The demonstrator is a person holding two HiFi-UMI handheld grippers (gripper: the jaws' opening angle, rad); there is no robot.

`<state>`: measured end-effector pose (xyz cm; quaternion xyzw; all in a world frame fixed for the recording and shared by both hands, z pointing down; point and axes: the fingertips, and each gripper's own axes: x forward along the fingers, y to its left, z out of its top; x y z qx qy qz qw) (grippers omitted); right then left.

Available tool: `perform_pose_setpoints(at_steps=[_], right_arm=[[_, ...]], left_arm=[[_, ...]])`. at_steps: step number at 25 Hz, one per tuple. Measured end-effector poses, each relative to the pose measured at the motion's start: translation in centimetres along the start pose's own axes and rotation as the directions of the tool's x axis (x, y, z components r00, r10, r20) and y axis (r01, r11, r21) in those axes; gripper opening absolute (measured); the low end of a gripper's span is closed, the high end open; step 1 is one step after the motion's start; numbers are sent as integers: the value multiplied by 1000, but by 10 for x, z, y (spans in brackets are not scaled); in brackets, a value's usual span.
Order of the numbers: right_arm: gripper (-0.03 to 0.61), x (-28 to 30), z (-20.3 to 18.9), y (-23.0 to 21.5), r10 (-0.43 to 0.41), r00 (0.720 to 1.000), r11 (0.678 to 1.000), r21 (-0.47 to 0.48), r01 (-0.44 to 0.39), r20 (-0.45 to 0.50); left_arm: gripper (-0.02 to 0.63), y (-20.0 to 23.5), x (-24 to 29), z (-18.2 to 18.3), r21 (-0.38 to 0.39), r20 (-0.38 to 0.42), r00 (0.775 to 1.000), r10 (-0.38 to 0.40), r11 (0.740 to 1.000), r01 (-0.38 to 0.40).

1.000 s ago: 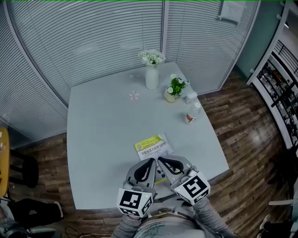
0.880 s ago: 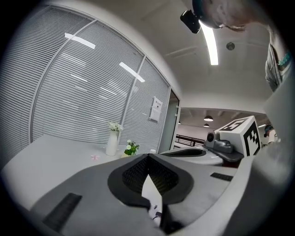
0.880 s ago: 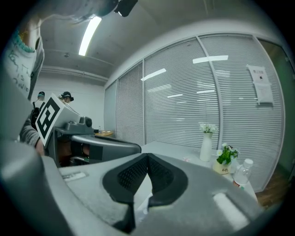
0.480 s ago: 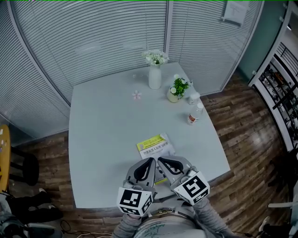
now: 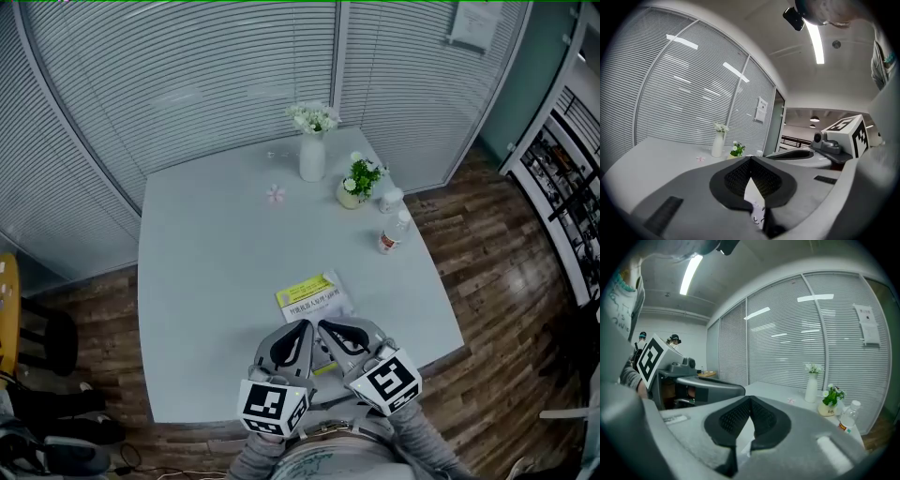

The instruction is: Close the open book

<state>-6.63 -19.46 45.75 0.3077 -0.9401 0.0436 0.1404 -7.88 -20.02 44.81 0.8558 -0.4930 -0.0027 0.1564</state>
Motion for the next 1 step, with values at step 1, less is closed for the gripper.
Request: perform_pose_setpoints(at_steps=[1], right_arm=[[0,2,1,1,4,1000,1000,0,-4,2]], left_arm=[[-2,1,0,0,4,-1,1000,1,1000,-1]])
